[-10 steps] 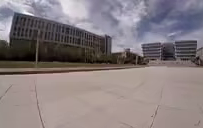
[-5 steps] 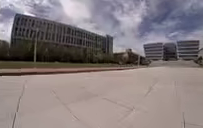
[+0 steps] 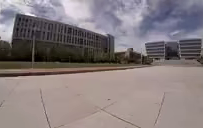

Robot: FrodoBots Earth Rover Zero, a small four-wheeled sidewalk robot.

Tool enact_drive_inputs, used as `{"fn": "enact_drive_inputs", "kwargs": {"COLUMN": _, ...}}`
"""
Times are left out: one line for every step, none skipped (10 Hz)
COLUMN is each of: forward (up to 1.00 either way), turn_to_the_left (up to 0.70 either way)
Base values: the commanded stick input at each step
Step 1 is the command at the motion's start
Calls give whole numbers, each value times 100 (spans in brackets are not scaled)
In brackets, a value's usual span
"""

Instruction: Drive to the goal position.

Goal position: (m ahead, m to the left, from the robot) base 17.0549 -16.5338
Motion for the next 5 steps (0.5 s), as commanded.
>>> {"fn": "enact_drive_inputs", "kwargs": {"forward": 100, "turn_to_the_left": 2}}
{"fn": "enact_drive_inputs", "kwargs": {"forward": 100, "turn_to_the_left": 11}}
{"fn": "enact_drive_inputs", "kwargs": {"forward": 100, "turn_to_the_left": -3}}
{"fn": "enact_drive_inputs", "kwargs": {"forward": 100, "turn_to_the_left": -1}}
{"fn": "enact_drive_inputs", "kwargs": {"forward": 100, "turn_to_the_left": 0}}
